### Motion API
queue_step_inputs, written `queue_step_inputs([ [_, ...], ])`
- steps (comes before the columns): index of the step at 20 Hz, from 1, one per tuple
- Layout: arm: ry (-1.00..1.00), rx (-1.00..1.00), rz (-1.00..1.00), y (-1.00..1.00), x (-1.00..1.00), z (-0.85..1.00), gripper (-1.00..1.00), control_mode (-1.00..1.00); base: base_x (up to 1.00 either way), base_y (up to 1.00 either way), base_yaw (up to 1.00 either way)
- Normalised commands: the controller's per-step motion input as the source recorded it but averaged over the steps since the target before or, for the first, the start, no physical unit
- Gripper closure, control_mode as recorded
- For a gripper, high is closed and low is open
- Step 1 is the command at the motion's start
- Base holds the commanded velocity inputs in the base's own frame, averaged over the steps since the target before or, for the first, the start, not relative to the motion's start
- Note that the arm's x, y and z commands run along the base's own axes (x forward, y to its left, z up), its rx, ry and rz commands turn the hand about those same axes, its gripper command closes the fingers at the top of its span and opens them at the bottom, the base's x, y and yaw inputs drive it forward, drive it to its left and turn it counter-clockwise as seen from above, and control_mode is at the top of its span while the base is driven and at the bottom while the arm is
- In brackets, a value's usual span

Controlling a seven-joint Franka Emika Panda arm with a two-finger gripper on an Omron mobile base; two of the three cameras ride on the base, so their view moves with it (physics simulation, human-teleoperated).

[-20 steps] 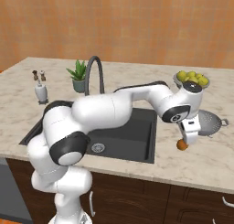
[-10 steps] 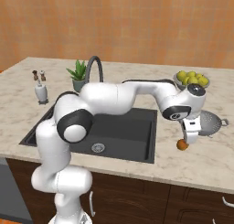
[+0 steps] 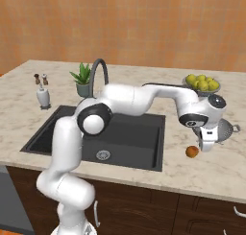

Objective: Put the colander in the sink, put the peach in the colander, and turn on the sink faucet and pour water over the colander.

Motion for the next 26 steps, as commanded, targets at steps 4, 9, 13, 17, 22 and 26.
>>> queue_step_inputs([
  [4, -0.01, 0.09, 0.00, -0.32, 0.46, -0.08, -1.00, -1.00, 0.00, 0.00, 0.00],
  [9, 0.00, 0.03, 0.00, -0.21, 0.49, -0.25, -1.00, -1.00, 0.00, 0.00, 0.00],
  [13, 0.00, 0.00, 0.00, -0.15, 0.41, -0.37, -1.00, -1.00, 0.00, 0.00, 0.00],
  [17, 0.00, 0.00, 0.00, -0.04, 0.39, -0.45, -1.00, -1.00, 0.00, 0.00, 0.00],
  [22, 0.00, 0.01, 0.00, -0.11, 0.51, -0.26, -1.00, -1.00, 0.00, 0.00, 0.00],
  [26, 0.00, 0.00, 0.00, -0.16, 0.55, -0.26, -1.00, -1.00, 0.00, 0.00, 0.00],
])
